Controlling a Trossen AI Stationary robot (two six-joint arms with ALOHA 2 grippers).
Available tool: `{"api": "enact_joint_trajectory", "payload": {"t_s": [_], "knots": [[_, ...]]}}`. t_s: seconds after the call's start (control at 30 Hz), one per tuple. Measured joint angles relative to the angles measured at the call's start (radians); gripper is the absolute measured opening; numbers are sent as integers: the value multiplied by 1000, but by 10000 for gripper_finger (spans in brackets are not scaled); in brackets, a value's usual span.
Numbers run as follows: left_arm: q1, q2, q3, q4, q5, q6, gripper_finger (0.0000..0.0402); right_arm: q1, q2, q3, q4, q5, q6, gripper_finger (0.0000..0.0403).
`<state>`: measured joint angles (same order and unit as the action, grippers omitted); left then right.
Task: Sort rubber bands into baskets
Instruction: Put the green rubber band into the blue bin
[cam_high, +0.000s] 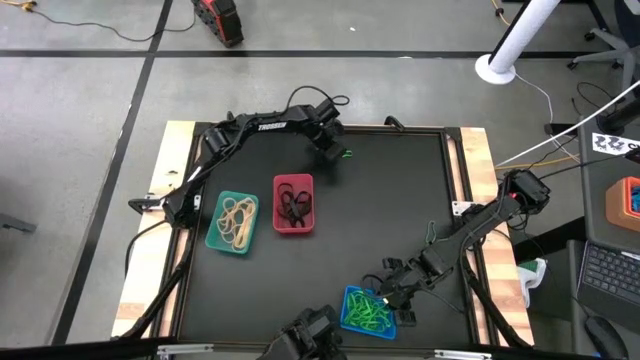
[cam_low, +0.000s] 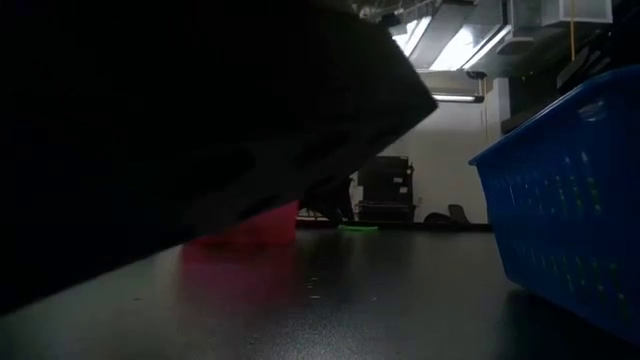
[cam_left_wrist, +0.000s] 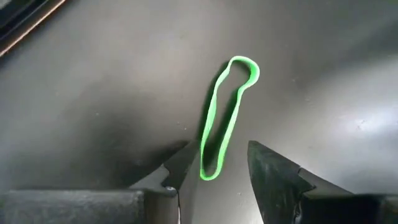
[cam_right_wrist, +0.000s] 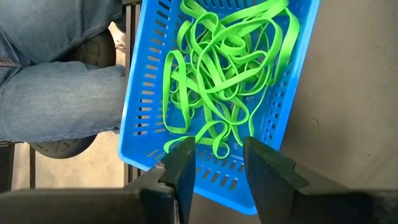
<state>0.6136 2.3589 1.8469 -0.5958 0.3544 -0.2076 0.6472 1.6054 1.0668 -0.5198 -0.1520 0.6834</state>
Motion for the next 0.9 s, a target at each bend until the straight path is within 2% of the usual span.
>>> {"api": "enact_joint_trajectory", "payload": {"t_s": [0.13,0.47,0.73,0.9], "knots": [[0,0,0,1,1,-10,129,0,0,0,-2,-4,0,134],[0,0,0,1,-8,-31,129,0,0,0,-7,-102,-1,134],[2,0,5,-27,-24,-32,129,-25,-38,0,-55,-90,-9,134],[2,0,76,-51,-25,-10,129,-67,-106,0,-94,-45,-39,134]]}}
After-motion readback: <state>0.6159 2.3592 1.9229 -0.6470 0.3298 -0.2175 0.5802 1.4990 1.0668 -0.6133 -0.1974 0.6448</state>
